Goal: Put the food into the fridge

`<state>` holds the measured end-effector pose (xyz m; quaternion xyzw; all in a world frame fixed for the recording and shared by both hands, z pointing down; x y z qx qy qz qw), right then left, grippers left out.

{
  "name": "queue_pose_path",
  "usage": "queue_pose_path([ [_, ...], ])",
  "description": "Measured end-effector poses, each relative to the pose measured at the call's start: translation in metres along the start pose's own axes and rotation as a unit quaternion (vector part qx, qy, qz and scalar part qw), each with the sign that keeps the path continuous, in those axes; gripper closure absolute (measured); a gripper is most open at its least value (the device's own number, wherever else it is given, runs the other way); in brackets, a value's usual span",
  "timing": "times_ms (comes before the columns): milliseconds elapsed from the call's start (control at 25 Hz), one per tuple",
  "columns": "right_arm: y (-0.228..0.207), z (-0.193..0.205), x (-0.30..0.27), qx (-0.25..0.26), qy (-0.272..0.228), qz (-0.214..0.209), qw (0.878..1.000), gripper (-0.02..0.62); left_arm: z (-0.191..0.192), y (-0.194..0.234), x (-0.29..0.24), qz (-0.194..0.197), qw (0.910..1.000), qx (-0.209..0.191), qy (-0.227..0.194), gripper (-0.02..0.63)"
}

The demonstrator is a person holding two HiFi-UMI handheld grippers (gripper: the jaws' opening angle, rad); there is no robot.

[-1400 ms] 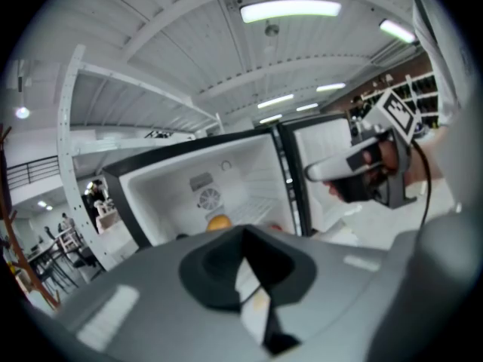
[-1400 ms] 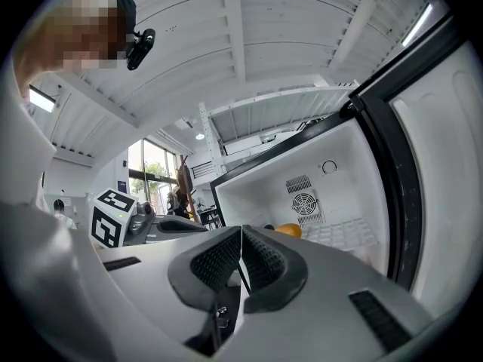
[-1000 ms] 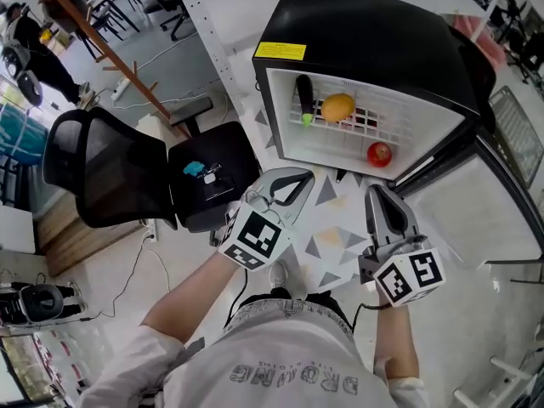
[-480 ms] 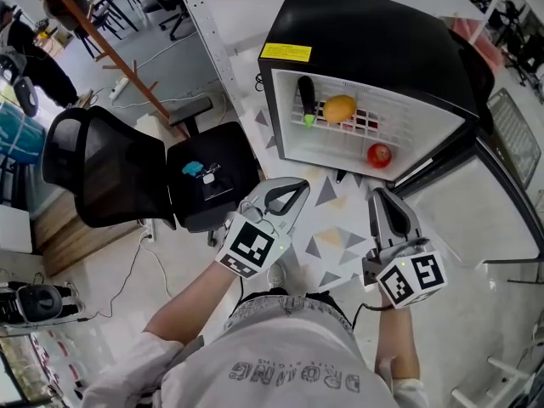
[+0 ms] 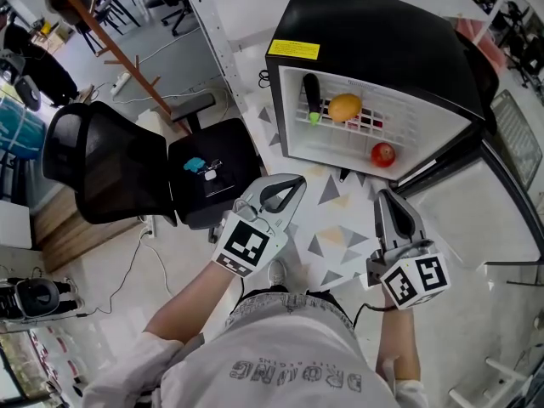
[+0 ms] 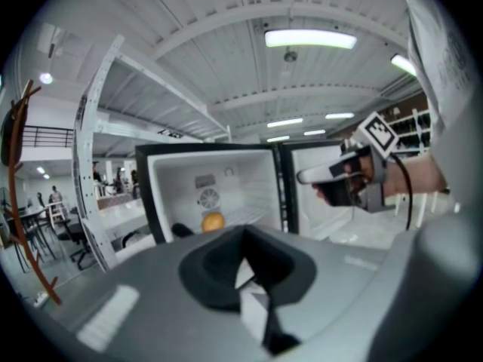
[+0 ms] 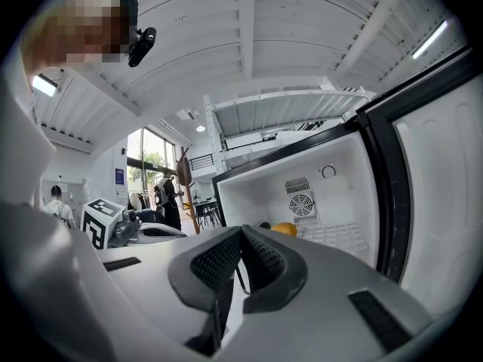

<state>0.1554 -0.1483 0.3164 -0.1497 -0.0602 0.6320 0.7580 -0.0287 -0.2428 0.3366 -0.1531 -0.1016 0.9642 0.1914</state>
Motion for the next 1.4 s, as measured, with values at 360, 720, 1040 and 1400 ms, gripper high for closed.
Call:
queue_pose_path([
  [360, -0.001, 0.0, -0.003, 0.004, 0.004, -0.001, 1.0, 0.592, 0.003, 0.004, 0.0, 0.0, 1.0, 0.001, 0.002, 0.6],
  [720, -0.005, 0.0, -0.006, 0.007, 0.009, -0.003, 1.0, 0.594, 0.006, 0.007, -0.006, -0.003, 1.0, 0.003, 0.006, 0.6],
  [1040, -0.006, -0.001, -0.009, 0.003, 0.009, -0.007, 1.0, 0.594, 0.008, 0.01, -0.009, -0.007, 0.9999, 0.006, 0.01, 0.6],
  [1400, -0.008, 0.0, -0.009, 0.001, 0.012, -0.006, 1.0, 0.594, 0.011, 0.012, -0.01, -0.009, 0.9998, 0.008, 0.013, 0.6],
])
Point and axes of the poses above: the fingertips, and each gripper's own axes: x backward along the fingers, y to its left, z out of its underside, the point moved 6 cm from there along x, backward along the fingers, and after that the axes turned 4 degrees about -x, right-handed, at the moved point
